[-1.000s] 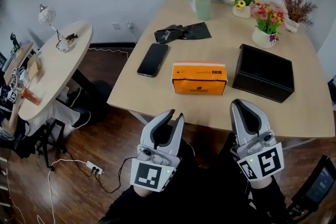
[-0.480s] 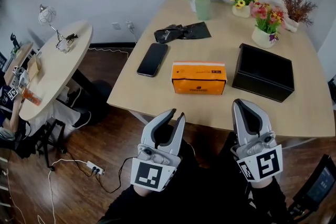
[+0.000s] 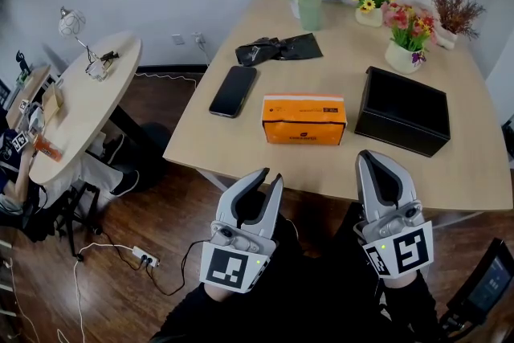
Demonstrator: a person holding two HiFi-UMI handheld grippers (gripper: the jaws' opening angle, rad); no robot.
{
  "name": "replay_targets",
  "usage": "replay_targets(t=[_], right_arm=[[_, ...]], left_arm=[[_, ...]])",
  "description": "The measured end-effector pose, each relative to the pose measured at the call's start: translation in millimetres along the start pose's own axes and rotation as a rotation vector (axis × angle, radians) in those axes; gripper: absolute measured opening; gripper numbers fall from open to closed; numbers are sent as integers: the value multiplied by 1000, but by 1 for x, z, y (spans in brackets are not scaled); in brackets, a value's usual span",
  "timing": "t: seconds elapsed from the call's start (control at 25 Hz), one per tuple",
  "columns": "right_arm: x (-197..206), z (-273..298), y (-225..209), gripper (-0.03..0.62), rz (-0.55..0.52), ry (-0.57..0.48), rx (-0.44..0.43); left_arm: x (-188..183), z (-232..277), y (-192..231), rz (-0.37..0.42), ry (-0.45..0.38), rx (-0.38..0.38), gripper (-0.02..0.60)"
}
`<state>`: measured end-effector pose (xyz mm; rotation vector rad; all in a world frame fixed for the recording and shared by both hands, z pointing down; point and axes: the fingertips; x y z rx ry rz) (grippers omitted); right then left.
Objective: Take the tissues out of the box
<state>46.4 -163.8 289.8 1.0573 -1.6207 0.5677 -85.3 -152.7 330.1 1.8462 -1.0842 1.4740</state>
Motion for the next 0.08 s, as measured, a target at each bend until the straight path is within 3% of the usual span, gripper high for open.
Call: replay_targets(t=[0.08], right_arm=[[2,0,0,0,1,3,0]], left_arm=[[1,0,-1,0,4,0,52]])
Point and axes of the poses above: the fingertips, and each gripper's own axes: z forward along the fingers, y to its left, x out of its underside, and after that the axes turned 6 degrees about -y, right-handed
